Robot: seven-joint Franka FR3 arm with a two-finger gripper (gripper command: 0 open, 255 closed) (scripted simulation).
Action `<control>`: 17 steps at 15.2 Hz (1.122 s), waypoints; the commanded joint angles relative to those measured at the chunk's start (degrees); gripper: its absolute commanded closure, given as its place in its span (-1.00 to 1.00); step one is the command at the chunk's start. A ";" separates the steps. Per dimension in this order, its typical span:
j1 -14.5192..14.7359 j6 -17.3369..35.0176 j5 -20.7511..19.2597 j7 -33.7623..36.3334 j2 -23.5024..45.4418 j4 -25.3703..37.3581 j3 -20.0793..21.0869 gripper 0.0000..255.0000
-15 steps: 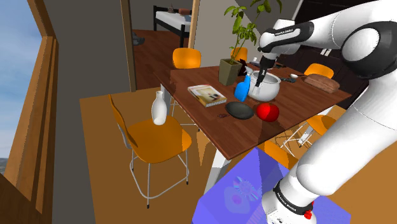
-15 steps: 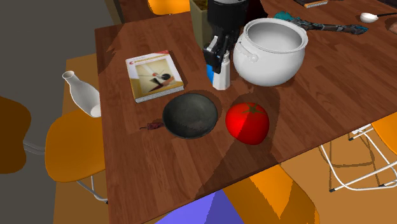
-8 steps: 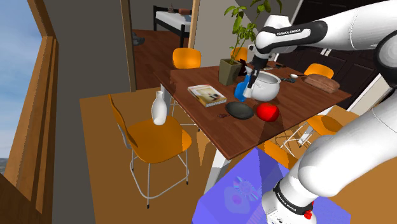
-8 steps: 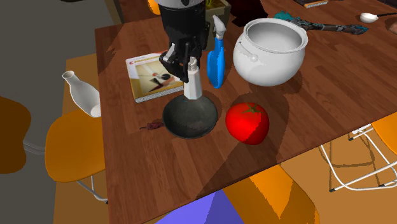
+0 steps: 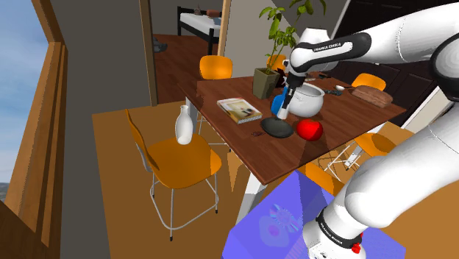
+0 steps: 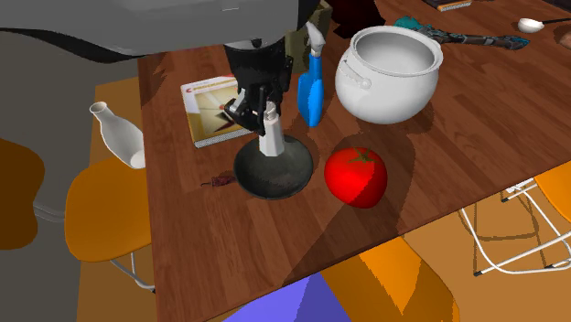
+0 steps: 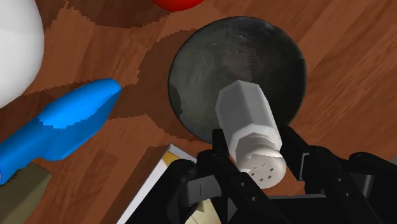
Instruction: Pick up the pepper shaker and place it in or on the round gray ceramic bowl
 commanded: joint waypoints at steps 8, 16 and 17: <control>-0.01 7.33 0.86 -0.63 3.08 -4.40 -0.96 1.00; 0.01 8.91 1.16 -0.82 3.89 -5.22 -1.15 1.00; 0.01 8.91 1.16 -0.82 3.89 -5.22 -1.15 1.00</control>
